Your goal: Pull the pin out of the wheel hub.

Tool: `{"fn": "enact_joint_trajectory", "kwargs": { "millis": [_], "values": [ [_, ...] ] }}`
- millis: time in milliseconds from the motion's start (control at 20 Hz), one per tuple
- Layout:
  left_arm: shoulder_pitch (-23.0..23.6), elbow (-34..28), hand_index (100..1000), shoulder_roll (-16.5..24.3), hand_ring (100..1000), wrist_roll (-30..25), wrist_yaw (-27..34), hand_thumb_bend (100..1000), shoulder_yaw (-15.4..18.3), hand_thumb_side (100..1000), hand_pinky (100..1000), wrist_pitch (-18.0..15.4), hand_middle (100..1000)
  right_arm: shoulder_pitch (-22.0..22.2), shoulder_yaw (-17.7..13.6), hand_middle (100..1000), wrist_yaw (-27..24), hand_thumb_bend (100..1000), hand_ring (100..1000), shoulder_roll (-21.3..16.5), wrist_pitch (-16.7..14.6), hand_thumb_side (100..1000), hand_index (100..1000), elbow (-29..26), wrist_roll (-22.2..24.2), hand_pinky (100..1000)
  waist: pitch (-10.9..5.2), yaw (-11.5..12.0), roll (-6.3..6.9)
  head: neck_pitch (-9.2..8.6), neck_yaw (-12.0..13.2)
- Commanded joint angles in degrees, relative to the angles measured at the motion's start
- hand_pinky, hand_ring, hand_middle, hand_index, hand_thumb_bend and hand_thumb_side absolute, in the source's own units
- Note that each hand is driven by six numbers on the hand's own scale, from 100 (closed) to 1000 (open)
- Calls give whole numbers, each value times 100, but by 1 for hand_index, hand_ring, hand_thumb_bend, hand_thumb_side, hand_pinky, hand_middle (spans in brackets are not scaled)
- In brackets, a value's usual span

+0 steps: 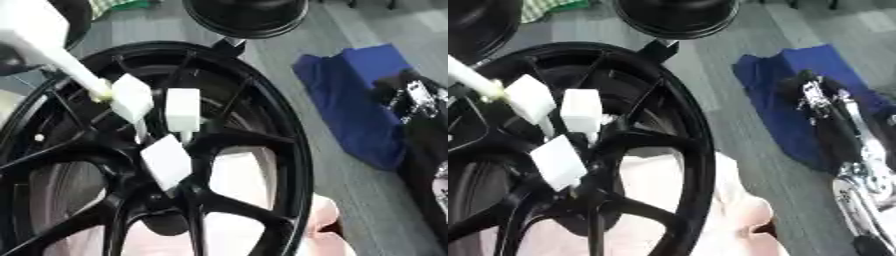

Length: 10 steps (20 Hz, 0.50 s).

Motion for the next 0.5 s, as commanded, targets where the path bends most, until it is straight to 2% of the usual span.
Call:
{"fn": "enact_joint_trajectory", "kwargs": {
  "millis": [50, 200, 400, 500],
  "values": [
    [326, 510, 446, 446, 373, 356, 23, 100, 497, 126, 793, -143, 257, -3, -103, 636, -9, 100, 686, -97, -37, 591, 594, -107, -59, 833, -169, 20, -48, -42, -63],
    [820, 895, 451, 575, 377, 610, 11, 100, 775, 124, 792, -268, 263, 1, -128, 636, -16, 100, 686, -91, -77, 589, 594, -107, -78, 833, -166, 49, -97, -69, -109],
    [1374, 1086, 471, 619, 396, 782, -191, 100, 953, 115, 794, -415, 284, -11, -152, 636, -31, 100, 686, -67, -103, 590, 594, -107, -106, 833, -148, 81, -139, -91, -143],
    [1583, 1135, 564, 614, 456, 780, -303, 103, 984, 100, 823, -521, 377, -15, -156, 635, -34, 100, 685, -61, -107, 589, 594, -107, -111, 832, -141, 96, -153, -99, -156]
  ]
}}
